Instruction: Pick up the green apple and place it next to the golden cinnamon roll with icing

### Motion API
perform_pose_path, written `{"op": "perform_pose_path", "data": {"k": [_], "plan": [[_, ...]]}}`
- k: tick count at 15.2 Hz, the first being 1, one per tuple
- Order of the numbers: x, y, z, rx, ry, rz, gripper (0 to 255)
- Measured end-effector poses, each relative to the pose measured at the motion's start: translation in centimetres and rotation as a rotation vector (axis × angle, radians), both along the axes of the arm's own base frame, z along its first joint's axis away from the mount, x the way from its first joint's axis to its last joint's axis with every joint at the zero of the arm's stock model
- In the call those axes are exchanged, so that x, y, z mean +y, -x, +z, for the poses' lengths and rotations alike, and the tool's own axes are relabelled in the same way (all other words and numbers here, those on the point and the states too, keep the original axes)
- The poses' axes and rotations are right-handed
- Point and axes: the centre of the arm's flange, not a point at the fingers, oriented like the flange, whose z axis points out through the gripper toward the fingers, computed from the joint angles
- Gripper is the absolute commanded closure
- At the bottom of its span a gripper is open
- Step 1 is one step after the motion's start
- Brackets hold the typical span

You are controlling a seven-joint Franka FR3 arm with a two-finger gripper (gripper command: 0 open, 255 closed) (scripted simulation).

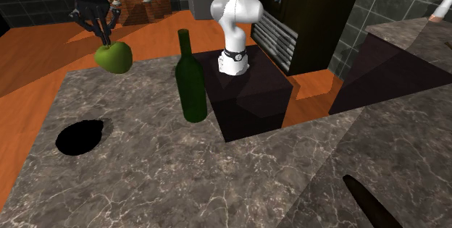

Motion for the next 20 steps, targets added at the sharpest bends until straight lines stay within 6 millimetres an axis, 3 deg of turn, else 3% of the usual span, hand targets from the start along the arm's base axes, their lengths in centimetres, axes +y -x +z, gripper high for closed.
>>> {"op": "perform_pose_path", "data": {"k": [4,6,20], "plan": [[-3.2,3.9,-0.2,0.0,0.0,0.0,255],[-3.9,4.5,-0.8,0.0,0.0,0.001,255],[-4.1,4.9,-8.0,0.0,-0.001,0.002,255]]}}
